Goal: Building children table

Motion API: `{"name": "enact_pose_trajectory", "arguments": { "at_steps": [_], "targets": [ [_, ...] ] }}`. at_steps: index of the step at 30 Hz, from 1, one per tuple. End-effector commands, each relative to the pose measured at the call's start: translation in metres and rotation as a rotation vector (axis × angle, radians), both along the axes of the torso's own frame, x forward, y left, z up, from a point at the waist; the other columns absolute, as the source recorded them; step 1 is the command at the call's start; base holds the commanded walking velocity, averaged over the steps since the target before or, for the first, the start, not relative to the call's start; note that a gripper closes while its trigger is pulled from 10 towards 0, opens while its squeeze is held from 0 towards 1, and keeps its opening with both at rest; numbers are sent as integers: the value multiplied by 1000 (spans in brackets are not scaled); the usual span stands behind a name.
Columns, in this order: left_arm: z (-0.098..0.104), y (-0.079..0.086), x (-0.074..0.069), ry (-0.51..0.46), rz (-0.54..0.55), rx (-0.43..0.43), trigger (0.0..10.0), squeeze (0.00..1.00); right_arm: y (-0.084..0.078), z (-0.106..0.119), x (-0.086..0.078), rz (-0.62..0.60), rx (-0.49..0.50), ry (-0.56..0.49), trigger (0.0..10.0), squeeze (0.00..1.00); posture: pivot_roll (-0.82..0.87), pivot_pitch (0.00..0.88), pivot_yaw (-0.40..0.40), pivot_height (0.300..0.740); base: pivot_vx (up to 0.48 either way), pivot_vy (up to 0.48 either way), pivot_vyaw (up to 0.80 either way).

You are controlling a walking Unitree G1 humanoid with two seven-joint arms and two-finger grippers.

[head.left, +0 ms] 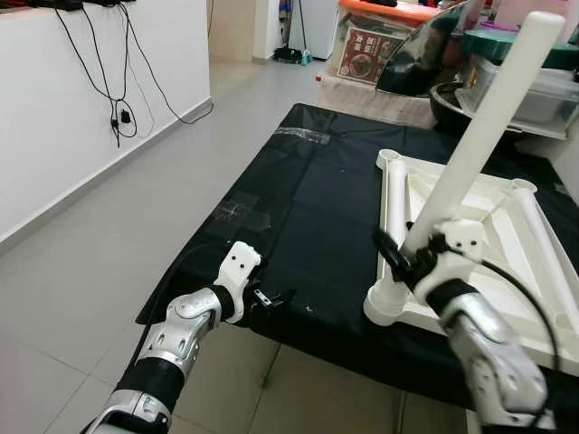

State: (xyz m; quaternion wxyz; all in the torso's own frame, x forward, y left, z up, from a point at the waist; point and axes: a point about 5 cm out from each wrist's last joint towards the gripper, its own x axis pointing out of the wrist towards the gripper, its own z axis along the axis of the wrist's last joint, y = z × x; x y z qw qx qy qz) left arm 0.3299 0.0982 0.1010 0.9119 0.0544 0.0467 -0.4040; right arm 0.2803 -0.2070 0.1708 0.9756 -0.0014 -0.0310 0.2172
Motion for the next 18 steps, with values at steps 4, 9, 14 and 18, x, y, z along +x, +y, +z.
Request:
{"name": "enact_pose_trajectory", "arguments": {
  "at_steps": [4,9,14,18],
  "targets": [
    [-1,-1,-1,-3,-10,14,10000,0,3,-21,0,170,-29,85,7569,0,146,0,-128,740,0,0,0],
    [0,1,0,-6,-6,17,10000,0,-13,-34,24,-85,-61,89,0,0,149,0,-130,740,0,0,0],
    [-2,2,-3,-2,-7,16,10000,0,-63,-55,16,-983,21,222,0,0,156,0,-126,740,0,0,0],
    [-3,3,-4,-1,-8,22,10000,0,-50,-58,-10,-1137,61,202,0,0,164,0,-124,740,0,0,0]
  ]
}}
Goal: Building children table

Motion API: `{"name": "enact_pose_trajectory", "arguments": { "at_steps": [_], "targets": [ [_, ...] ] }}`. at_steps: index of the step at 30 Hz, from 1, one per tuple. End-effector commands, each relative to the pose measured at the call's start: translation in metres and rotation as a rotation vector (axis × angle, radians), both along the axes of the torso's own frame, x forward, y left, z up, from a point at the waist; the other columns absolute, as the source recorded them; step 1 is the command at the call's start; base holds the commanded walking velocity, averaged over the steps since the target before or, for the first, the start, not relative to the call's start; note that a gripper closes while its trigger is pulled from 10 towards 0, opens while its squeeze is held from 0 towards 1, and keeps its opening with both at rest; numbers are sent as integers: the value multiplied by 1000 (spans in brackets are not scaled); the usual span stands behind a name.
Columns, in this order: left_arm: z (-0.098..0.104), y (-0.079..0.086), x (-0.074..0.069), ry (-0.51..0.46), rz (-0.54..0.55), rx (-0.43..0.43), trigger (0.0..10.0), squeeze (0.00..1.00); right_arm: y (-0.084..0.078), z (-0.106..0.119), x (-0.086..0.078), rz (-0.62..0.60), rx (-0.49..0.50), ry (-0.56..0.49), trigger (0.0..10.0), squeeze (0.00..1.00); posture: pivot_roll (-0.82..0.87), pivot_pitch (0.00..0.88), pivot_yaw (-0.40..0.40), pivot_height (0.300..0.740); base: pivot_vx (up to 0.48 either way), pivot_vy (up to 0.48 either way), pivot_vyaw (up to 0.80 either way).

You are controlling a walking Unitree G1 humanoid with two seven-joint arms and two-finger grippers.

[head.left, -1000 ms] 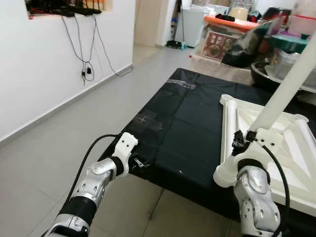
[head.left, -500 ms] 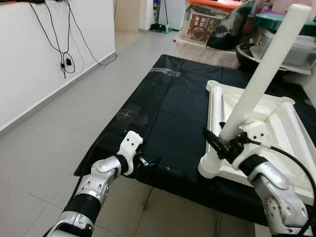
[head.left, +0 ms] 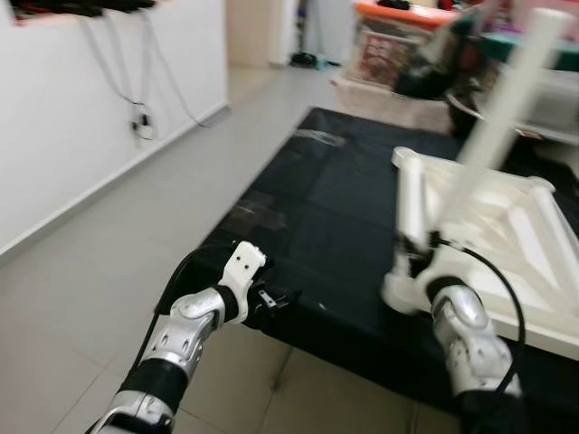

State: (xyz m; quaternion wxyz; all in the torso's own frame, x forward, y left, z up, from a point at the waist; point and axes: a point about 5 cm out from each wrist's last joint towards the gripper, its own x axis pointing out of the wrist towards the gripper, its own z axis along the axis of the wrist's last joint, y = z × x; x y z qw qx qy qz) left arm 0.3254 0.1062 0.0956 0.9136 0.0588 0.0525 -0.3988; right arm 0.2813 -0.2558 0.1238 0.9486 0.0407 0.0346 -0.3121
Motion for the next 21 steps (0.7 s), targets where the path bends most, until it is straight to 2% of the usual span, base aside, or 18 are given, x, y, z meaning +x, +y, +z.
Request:
{"name": "enact_pose_trajectory", "arguments": {
  "at_steps": [1,3,4,6,7,8,9,12,13,14,15,17,18,20,21],
  "targets": [
    [3,-5,1,-7,-19,9,10000,0,-1,-10,-11,-63,-3,61,0,0,164,0,-124,740,0,0,0],
    [5,-3,2,-9,-18,9,10000,0,29,-3,-9,60,12,29,0,0,156,0,-117,740,0,0,0],
    [5,-3,3,-9,-18,9,10000,0,41,4,-6,119,22,-22,10000,0,146,0,-111,740,0,0,0],
    [4,-3,3,-7,-21,11,10000,0,62,16,-1,256,11,-111,10000,0,143,0,-109,740,0,0,0],
    [4,-3,3,-7,-21,11,10000,0,62,16,-1,256,11,-111,10000,0,143,0,-109,740,0,0,0],
    [3,-4,2,-4,-27,12,10000,0,71,31,1,350,-16,-210,10000,0,137,0,-109,740,0,0,0],
    [3,-6,2,-5,-29,10,10000,0,70,39,1,390,-21,-257,10000,1000,142,0,-113,740,0,0,0],
    [5,-7,2,-7,-29,2,10000,0,70,61,6,514,-11,-328,10000,1000,143,0,-116,740,0,0,0],
    [5,-7,2,-7,-28,1,10000,0,70,66,7,558,-1,-345,10000,882,143,0,-116,740,0,0,0],
    [5,-6,2,-7,-27,2,10000,0,69,72,8,601,2,-354,10000,0,142,0,-116,740,0,0,0],
    [5,-6,2,-7,-27,2,10000,0,69,72,8,601,2,-354,10000,0,142,0,-116,740,0,0,0],
    [4,-6,2,-7,-25,4,10000,0,68,84,9,768,-19,-372,10000,0,145,0,-120,740,0,0,0],
    [4,-6,2,-7,-25,4,10000,0,68,84,9,768,-19,-372,10000,0,145,0,-120,740,0,0,0],
    [4,-5,2,-8,-22,6,10000,0,73,79,7,1043,-52,-308,10000,0,147,0,-124,740,0,0,0],
    [4,-5,3,-8,-22,6,10000,0,74,74,6,1114,-64,-273,10000,0,147,0,-124,740,0,0,0]
  ]
}}
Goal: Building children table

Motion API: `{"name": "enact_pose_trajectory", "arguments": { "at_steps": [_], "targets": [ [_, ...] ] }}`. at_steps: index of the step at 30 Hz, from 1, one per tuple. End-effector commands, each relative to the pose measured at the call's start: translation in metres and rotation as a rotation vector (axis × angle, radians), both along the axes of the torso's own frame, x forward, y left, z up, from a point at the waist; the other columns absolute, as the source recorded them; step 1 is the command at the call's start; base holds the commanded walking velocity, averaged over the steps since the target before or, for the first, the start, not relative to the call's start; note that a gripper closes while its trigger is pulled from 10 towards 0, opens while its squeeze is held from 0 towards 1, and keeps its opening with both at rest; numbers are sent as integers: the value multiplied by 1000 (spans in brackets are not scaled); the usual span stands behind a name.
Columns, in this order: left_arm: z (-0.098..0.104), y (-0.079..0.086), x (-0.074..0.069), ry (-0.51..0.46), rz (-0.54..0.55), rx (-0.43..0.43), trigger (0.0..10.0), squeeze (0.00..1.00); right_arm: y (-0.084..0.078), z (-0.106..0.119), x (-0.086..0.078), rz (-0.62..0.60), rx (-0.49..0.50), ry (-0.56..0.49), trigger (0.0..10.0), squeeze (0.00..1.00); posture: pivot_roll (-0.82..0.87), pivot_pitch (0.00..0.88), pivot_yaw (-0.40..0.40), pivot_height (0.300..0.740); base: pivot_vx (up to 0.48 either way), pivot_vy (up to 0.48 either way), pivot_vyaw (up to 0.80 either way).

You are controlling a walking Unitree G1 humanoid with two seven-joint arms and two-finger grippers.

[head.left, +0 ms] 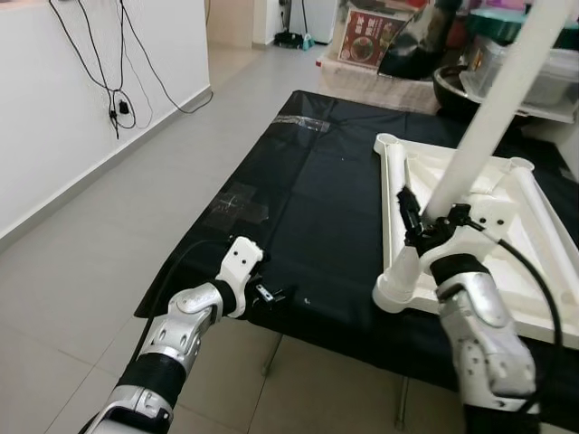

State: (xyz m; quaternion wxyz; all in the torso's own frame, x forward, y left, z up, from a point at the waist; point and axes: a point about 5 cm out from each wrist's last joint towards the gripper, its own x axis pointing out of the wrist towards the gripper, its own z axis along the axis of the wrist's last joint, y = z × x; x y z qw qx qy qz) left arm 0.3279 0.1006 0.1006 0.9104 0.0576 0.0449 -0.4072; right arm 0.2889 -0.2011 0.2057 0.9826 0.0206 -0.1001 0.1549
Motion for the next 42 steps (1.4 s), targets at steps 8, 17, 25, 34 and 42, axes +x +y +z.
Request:
{"name": "enact_pose_trajectory", "arguments": {
  "at_steps": [8,17,25,34,42],
  "targets": [
    [-1,-1,-1,2,-5,13,10000,0,40,-56,-6,408,-138,207,0,0,157,0,-130,740,0,0,0],
    [0,3,0,-1,-3,25,10000,0,-28,-72,28,-552,80,358,0,0,158,0,-126,740,0,0,0],
    [-5,-2,-5,15,-20,22,10000,0,-13,-77,-11,-720,171,360,4039,0,142,0,-113,740,0,0,0],
    [-1,-1,0,8,-28,30,10000,0,29,-38,1,-293,258,165,10000,467,129,0,-96,740,0,0,0],
    [-1,-8,-1,8,-35,13,10000,0,31,-21,-3,182,51,123,10000,0,125,0,-104,740,0,0,0]
  ]
}}
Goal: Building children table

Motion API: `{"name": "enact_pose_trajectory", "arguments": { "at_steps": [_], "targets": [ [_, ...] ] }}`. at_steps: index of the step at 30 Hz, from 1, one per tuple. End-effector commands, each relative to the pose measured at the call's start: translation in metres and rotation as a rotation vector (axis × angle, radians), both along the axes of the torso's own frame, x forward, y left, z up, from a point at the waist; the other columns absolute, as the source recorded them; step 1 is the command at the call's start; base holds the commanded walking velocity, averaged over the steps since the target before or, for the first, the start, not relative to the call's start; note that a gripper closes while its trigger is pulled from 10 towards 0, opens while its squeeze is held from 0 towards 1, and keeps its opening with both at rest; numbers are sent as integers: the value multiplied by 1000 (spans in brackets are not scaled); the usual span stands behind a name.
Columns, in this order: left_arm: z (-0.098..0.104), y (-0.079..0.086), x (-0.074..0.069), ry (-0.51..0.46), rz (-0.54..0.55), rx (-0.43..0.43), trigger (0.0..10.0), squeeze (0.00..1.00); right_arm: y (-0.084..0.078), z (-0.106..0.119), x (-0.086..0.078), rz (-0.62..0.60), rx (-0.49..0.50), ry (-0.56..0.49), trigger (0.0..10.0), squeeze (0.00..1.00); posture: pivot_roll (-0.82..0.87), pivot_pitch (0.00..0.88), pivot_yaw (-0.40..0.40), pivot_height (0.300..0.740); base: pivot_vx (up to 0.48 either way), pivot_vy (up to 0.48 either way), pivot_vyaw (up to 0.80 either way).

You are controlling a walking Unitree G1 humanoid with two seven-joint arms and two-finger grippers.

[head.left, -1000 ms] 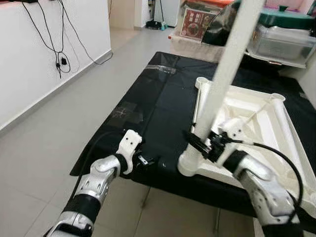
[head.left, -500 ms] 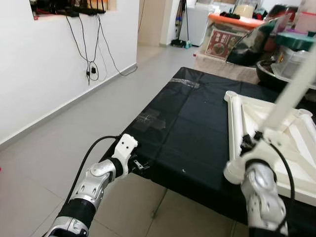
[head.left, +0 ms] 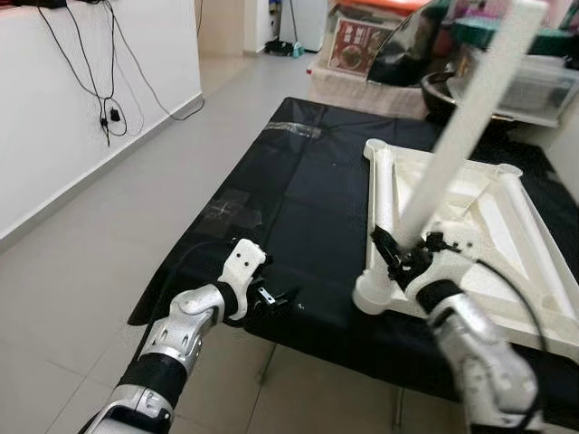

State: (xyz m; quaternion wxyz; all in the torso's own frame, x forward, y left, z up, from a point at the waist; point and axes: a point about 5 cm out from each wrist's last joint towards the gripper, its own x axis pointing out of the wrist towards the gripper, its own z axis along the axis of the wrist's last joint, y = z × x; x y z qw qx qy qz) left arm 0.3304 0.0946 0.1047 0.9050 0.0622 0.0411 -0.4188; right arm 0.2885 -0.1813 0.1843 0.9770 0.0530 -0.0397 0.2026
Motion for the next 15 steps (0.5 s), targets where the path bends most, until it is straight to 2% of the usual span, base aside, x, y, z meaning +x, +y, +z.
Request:
{"name": "enact_pose_trajectory", "arguments": {
  "at_steps": [1,3,5,6,7,8,12,13,14,15],
  "targets": [
    [-7,-4,-4,18,-11,9,10000,0,11,-6,-2,136,-19,17,10000,0,135,0,-113,740,0,0,0],
    [-6,-4,-4,18,-11,8,10000,0,16,-16,2,232,-77,59,10000,0,141,0,-118,740,0,0,0],
    [-6,-3,-3,16,-6,7,10000,0,23,-20,7,262,-98,80,9922,0,143,0,-123,740,0,0,0],
    [-6,-2,-3,16,-4,8,10000,0,25,-22,12,247,-98,95,6275,0,145,0,-124,740,0,0,0],
    [-6,-2,-3,16,-2,8,10000,0,26,-25,17,218,-99,112,4039,0,149,0,-127,740,0,0,0],
    [-7,-2,-3,16,-1,8,10000,0,26,-29,22,179,-108,128,0,0,149,0,-127,740,0,0,0],
    [-8,-2,-4,18,1,6,10000,0,25,-34,28,97,-89,165,0,0,148,0,-129,740,0,0,0],
    [-9,-2,-5,20,0,6,10000,0,13,-39,33,-104,-60,202,0,0,142,0,-126,740,0,0,0],
    [-9,-2,-5,20,0,6,10000,0,13,-39,33,-104,-60,202,0,0,142,0,-126,740,0,0,0],
    [-10,-2,-6,22,0,6,10000,0,3,-43,35,-243,-42,233,0,0,142,0,-126,740,0,0,0]
  ]
}}
